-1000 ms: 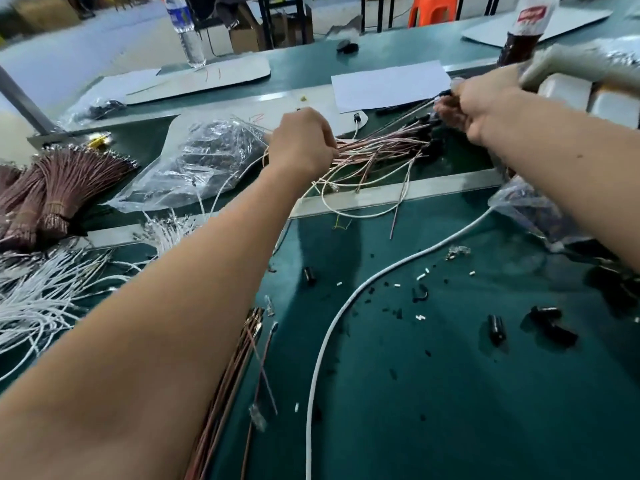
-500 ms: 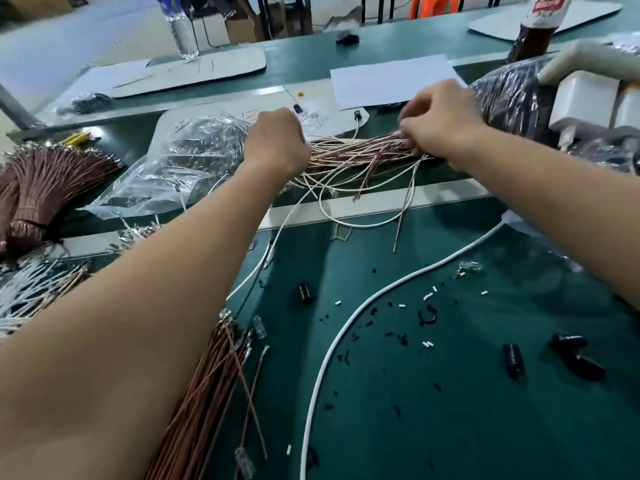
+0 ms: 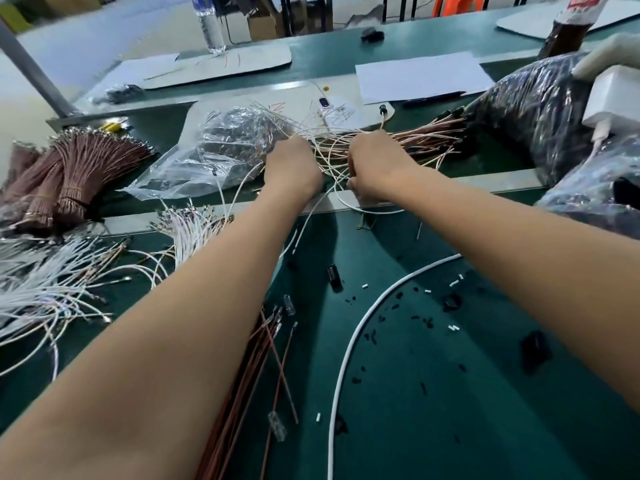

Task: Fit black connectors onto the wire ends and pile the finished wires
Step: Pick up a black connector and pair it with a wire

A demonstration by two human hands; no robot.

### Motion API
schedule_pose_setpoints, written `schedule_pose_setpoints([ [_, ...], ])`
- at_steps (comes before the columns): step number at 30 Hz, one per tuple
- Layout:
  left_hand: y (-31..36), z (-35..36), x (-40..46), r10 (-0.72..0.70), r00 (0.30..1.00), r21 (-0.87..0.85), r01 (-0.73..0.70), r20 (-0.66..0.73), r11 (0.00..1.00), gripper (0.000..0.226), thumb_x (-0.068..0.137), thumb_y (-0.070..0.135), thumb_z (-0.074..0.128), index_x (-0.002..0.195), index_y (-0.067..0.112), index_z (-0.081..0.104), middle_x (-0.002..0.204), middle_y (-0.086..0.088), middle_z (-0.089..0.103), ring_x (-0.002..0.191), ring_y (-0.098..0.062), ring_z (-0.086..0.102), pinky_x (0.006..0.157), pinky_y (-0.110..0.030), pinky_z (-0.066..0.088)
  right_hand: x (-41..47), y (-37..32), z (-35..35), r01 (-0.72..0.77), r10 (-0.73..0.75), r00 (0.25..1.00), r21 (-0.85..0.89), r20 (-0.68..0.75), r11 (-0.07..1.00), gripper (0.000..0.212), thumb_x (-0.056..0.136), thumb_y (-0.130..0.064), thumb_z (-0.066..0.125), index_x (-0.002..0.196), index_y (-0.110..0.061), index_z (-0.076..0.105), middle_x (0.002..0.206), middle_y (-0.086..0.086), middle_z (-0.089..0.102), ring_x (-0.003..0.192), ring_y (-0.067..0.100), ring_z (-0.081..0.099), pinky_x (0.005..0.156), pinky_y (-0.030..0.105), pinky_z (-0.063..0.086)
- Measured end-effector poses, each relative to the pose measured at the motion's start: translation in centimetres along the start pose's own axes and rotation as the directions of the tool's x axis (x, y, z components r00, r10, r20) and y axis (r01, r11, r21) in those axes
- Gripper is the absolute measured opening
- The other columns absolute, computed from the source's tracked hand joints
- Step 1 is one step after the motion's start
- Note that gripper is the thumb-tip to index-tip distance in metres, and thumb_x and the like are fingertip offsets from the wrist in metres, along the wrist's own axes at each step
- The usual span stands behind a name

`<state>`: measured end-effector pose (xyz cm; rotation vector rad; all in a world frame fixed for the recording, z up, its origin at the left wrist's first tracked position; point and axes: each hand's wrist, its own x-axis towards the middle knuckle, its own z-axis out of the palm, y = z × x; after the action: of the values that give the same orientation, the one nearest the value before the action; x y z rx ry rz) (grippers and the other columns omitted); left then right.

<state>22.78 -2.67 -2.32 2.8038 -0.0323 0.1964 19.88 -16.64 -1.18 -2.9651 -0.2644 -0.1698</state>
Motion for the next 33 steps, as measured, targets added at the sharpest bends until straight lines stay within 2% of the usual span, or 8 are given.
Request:
schedule_pose_setpoints([
  [3, 0.1, -0.1, -0.1, 0.04, 0.999, 0.001, -0.04, -0.015, 0.999, 0.015, 0.087, 0.014, 0.073, 0.101, 0.01, 0.073, 0.105, -0.014, 0.071, 0.101, -0.032, 0.068, 0.089, -0.04, 0.057, 0.3, -0.4, 0.0, -0.102, 0.102, 0.995, 0.085, 0.01, 0.991, 0.026, 0.074, -0.003, 0.074, 0.1, -0.004, 0.073, 0.103, 0.019, 0.072, 0.1, 0.031, 0.069, 0.074, 0.029, 0.051],
  [6, 0.3, -0.4, -0.4, 0.064, 0.998, -0.008, -0.064, -0.008, 0.998, 0.012, 0.083, 0.011, 0.07, 0.096, 0.01, 0.073, 0.102, -0.014, 0.07, 0.097, -0.032, 0.067, 0.089, -0.04, 0.058, 0.5, -0.4, 0.1, -0.196, 0.197, 0.98, 0.204, 0.018, 0.959, 0.032, 0.072, -0.016, 0.082, 0.103, -0.009, 0.075, 0.101, 0.015, 0.073, 0.1, 0.028, 0.07, 0.081, 0.031, 0.057],
  [12, 0.3, -1.8, -1.4, 0.12, 0.993, 0.083, -0.118, -0.015, 0.99, 0.019, 0.078, 0.012, 0.07, 0.066, 0.008, 0.056, 0.079, -0.011, 0.061, 0.079, -0.029, 0.064, 0.066, -0.034, 0.053, -0.6, 0.6, -0.2, -0.248, 0.291, 0.955, 0.395, -0.051, 0.884, 0.026, 0.069, -0.024, 0.089, 0.088, -0.015, 0.074, 0.092, 0.007, 0.073, 0.09, 0.024, 0.07, 0.083, 0.029, 0.057],
  [17, -0.7, -2.9, -3.4, 0.128, 0.989, 0.167, -0.114, -0.077, 0.979, 0.029, 0.095, 0.029, 0.054, 0.077, 0.006, 0.051, 0.093, -0.017, 0.057, 0.086, -0.031, 0.052, 0.075, -0.041, 0.048, -4.3, 0.2, -2.2, -0.12, 0.194, 0.975, 0.487, -0.104, 0.865, 0.011, 0.073, -0.017, 0.081, 0.084, -0.016, 0.077, 0.079, 0.002, 0.073, 0.07, 0.018, 0.07, 0.071, 0.029, 0.06],
  [20, -0.4, -3.5, -5.5, 0.12, 0.987, 0.171, -0.101, -0.104, 0.98, 0.033, 0.099, 0.033, 0.05, 0.098, 0.001, 0.06, 0.111, -0.023, 0.057, 0.099, -0.032, 0.05, 0.091, -0.044, 0.046, -6.9, -0.5, -3.7, -0.061, 0.007, 0.992, 0.425, 0.128, 0.903, 0.008, 0.072, -0.014, 0.08, 0.075, -0.02, 0.074, 0.071, -0.001, 0.073, 0.06, 0.014, 0.066, 0.061, 0.028, 0.059],
  [23, 0.6, -3.5, -8.4, 0.161, 0.987, 0.03, -0.161, 0.001, 0.987, 0.028, 0.099, 0.032, 0.05, 0.094, 0.009, 0.064, 0.106, -0.017, 0.063, 0.1, -0.032, 0.054, 0.096, -0.043, 0.043, -9.0, -1.3, -3.7, -0.037, -0.09, 0.949, 0.39, 0.303, 0.92, 0.007, 0.074, -0.01, 0.077, 0.078, -0.016, 0.075, 0.069, 0.005, 0.075, 0.055, 0.019, 0.069, 0.057, 0.033, 0.059],
  [28, 0.8, -4.0, -11.0, 0.026, 0.987, -0.446, 0.048, 0.159, 0.894, 0.025, 0.089, 0.016, 0.057, 0.076, 0.0, 0.069, 0.069, -0.01, 0.061, 0.065, -0.024, 0.052, 0.061, -0.031, 0.041, -10.4, -1.8, -2.1, -0.048, 0.084, 0.996, 0.66, -0.023, 0.749, 0.017, 0.077, -0.016, 0.089, 0.085, -0.008, 0.076, 0.069, 0.003, 0.074, 0.053, 0.012, 0.071, 0.047, 0.024, 0.056],
  [33, 0.3, -5.0, -12.1, 0.063, 0.98, -0.537, 0.05, 0.191, 0.842, 0.023, 0.095, 0.022, 0.067, 0.08, 0.011, 0.08, 0.095, -0.026, 0.073, 0.075, -0.021, 0.055, 0.074, -0.048, 0.056, -11.6, -1.7, -1.1, -0.062, 0.169, 0.985, 0.81, -0.046, 0.583, 0.02, 0.078, -0.011, 0.09, 0.081, -0.003, 0.072, 0.071, 0.013, 0.075, 0.059, 0.024, 0.075, 0.054, 0.037, 0.063],
])
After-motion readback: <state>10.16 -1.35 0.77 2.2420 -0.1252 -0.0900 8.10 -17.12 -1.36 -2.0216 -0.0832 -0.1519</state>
